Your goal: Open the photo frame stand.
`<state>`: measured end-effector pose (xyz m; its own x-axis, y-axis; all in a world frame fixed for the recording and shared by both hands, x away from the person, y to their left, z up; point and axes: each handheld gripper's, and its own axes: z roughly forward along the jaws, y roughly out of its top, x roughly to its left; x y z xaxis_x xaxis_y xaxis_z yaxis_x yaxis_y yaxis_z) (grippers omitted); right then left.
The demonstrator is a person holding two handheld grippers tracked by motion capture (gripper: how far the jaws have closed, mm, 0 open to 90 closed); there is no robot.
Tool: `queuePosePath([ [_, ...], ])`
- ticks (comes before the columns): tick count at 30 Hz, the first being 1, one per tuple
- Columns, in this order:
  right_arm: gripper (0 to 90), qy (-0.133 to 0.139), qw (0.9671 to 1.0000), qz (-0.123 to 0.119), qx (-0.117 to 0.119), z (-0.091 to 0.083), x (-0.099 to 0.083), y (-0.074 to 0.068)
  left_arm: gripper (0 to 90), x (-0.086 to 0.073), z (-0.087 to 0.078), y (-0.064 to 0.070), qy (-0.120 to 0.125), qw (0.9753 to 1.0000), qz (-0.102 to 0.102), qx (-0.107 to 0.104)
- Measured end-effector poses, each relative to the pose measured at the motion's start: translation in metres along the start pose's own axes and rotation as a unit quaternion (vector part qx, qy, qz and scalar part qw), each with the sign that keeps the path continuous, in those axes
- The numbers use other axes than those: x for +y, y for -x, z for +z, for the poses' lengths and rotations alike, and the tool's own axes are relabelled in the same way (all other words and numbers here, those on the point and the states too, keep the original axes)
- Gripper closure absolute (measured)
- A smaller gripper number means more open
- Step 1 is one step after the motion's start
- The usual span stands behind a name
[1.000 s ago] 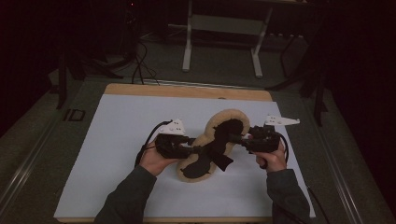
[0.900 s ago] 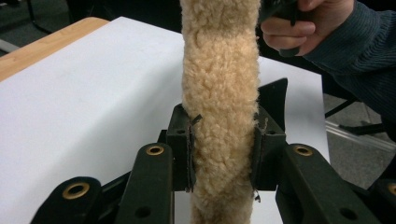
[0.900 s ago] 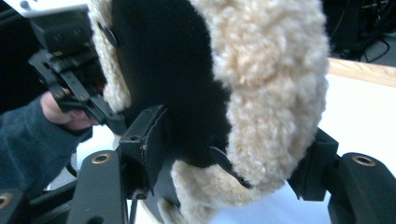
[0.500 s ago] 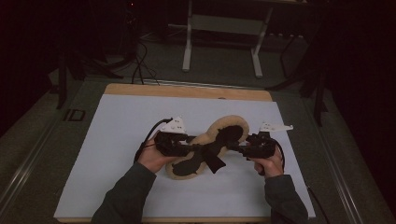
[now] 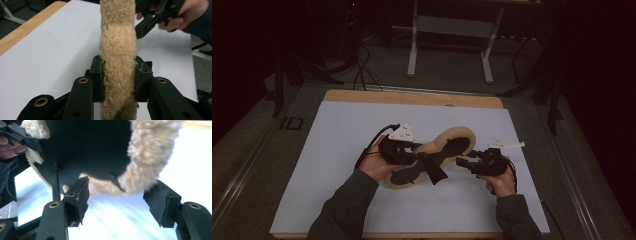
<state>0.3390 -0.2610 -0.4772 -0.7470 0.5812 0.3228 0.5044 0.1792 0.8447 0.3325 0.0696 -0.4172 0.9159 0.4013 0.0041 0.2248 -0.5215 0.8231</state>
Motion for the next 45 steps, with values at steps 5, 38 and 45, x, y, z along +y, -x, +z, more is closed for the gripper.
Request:
queuePosePath([
  [5,36.5,0.016,0.9998,0.011,-0.006,-0.011,-0.005,0.003,68.0,0.0,-0.001,-0.006,-0.012,0.9999,-0.002,0.01],
  [38,36.8,0.018,0.9994,0.014,-0.025,-0.016,-0.015,0.001,67.7,0.015,0.028,-0.003,-0.121,0.9885,0.064,0.065],
  [45,37.0,0.018,0.9993,0.01,-0.032,-0.017,-0.015,0.0,67.4,0.017,0.038,0.001,-0.127,0.9872,0.064,0.071],
])
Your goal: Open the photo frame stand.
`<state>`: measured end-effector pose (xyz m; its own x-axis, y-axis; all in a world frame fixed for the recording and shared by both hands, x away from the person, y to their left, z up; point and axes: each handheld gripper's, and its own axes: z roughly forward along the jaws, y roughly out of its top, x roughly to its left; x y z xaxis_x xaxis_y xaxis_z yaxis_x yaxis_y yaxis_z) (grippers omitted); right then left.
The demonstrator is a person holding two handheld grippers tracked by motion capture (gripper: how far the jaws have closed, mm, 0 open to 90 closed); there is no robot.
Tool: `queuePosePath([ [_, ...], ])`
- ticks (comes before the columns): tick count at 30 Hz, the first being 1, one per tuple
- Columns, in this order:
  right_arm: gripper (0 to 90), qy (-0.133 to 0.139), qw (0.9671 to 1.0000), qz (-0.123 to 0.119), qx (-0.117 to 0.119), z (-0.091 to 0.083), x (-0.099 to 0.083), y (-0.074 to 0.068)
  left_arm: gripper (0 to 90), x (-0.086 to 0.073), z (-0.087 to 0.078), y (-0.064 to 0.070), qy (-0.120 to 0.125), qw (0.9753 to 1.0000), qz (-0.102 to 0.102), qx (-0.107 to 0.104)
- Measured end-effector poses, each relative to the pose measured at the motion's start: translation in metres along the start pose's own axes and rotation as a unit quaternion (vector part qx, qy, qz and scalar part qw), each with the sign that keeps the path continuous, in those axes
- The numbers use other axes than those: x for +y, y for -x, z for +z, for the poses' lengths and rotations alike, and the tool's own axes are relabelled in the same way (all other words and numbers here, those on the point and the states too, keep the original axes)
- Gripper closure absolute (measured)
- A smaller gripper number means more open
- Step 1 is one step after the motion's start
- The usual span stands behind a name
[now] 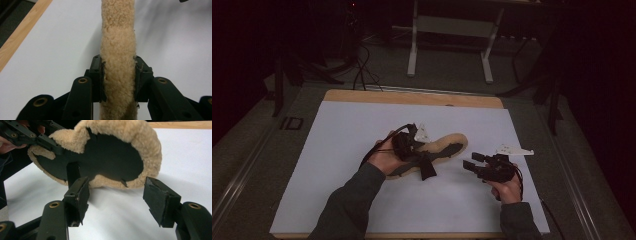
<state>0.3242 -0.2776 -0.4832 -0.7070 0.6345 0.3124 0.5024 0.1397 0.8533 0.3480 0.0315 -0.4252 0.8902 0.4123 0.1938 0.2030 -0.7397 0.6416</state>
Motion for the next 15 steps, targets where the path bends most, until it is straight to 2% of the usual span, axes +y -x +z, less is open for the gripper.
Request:
queuePosePath([
  [10,40.2,0.0,0.9998,-0.003,-0.017,0.001,-0.001,-0.001,67.0,0.009,0.013,0.005,-0.018,0.9998,0.002,0.007],
  [15,40.4,0.0,0.9997,-0.004,-0.024,0.001,-0.001,0.0,66.0,0.011,0.015,0.01,-0.026,0.9996,0.006,-0.004],
])
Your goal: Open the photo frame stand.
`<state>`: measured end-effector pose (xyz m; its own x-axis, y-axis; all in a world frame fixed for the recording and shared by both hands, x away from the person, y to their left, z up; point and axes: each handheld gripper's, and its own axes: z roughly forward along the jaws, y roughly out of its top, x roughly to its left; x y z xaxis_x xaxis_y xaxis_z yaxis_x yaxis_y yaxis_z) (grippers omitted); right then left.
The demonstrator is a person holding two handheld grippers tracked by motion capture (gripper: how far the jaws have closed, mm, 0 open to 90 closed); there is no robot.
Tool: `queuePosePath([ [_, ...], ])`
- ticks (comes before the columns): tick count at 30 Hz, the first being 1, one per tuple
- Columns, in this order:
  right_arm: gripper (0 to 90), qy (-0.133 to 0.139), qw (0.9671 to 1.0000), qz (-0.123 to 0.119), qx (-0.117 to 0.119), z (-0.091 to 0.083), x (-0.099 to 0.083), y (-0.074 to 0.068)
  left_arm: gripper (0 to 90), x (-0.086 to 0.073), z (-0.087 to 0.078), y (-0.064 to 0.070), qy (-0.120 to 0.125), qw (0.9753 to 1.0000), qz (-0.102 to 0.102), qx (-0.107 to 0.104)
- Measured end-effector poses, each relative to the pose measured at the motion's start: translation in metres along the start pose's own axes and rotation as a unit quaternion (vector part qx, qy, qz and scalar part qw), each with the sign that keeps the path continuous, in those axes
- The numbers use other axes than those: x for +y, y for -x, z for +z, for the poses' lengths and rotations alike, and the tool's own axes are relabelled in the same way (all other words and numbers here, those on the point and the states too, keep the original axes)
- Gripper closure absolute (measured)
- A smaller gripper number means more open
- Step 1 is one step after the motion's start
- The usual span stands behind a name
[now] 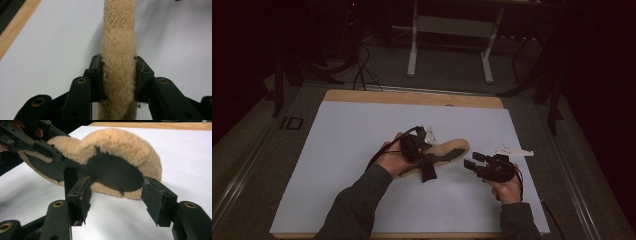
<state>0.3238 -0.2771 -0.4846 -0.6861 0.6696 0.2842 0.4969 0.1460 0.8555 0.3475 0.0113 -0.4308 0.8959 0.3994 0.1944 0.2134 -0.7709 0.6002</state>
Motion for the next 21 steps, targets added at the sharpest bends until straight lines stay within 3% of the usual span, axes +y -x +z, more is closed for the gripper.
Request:
queuePosePath([
  [4,40.4,0.0,1.0,-0.001,-0.001,0.0,0.0,0.0,65.4,0.0,0.0,0.001,0.0,1.0,-0.004,-0.005],
  [9,40.4,0.0,1.0,-0.005,-0.003,0.0,0.001,-0.002,61.7,0.0,-0.002,0.003,0.003,0.9994,-0.005,-0.035],
  [15,40.2,-0.003,0.9999,-0.008,-0.006,0.0,0.0,-0.003,52.9,-0.004,-0.005,0.005,0.027,0.9979,-0.008,-0.058],
  [21,40.0,-0.005,0.9999,-0.007,-0.009,0.0,0.0,-0.002,49.5,-0.009,-0.011,0.002,0.046,0.9968,-0.023,-0.061],
])
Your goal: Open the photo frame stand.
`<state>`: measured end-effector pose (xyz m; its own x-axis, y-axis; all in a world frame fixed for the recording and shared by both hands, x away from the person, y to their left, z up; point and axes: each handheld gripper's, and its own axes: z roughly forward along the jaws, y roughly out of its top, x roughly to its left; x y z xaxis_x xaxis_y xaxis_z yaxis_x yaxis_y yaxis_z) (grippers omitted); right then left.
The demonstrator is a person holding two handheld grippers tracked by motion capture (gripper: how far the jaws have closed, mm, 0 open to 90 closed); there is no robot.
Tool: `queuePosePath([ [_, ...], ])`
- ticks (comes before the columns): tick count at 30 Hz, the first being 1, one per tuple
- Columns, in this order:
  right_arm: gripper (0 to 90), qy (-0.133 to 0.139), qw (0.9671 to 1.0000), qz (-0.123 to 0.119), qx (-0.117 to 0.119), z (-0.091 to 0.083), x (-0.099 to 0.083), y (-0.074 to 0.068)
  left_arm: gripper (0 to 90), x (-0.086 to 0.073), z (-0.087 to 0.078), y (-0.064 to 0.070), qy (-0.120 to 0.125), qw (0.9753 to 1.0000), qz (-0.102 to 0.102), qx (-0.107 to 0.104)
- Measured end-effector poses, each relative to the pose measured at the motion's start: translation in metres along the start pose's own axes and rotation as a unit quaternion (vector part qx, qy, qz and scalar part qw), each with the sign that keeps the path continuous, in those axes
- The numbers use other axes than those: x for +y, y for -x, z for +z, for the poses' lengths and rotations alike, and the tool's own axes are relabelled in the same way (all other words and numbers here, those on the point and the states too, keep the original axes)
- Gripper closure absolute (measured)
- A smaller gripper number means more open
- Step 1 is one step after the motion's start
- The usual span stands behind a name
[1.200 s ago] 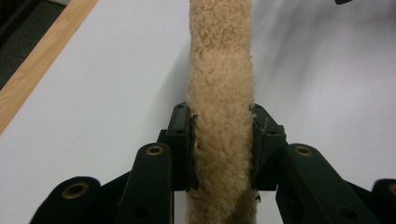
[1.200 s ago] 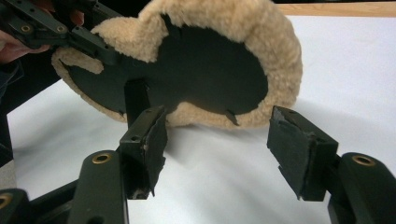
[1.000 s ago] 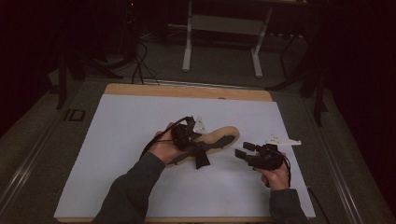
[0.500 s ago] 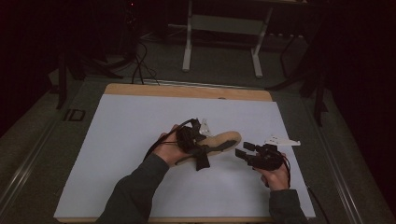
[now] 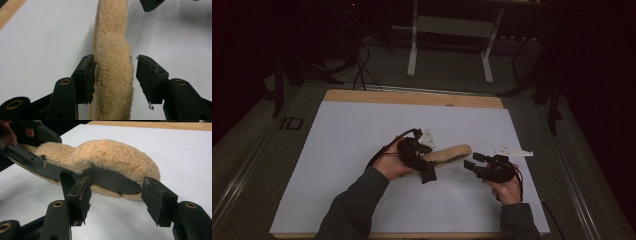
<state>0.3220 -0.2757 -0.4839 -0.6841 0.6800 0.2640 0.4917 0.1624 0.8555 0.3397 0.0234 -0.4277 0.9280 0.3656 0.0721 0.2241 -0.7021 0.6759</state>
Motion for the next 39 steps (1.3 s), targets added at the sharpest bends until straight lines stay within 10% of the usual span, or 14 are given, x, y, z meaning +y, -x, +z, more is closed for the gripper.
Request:
queuePosePath([
  [16,46.0,-0.004,0.9996,0.005,-0.028,0.002,-0.003,0.001,52.1,-0.007,-0.019,-0.008,0.036,0.999,-0.024,0.013],
  [39,55.2,0.009,0.9998,0.014,-0.008,0.0,-0.002,0.0,51.8,-0.017,-0.038,-0.016,0.076,0.9947,-0.059,0.036],
])
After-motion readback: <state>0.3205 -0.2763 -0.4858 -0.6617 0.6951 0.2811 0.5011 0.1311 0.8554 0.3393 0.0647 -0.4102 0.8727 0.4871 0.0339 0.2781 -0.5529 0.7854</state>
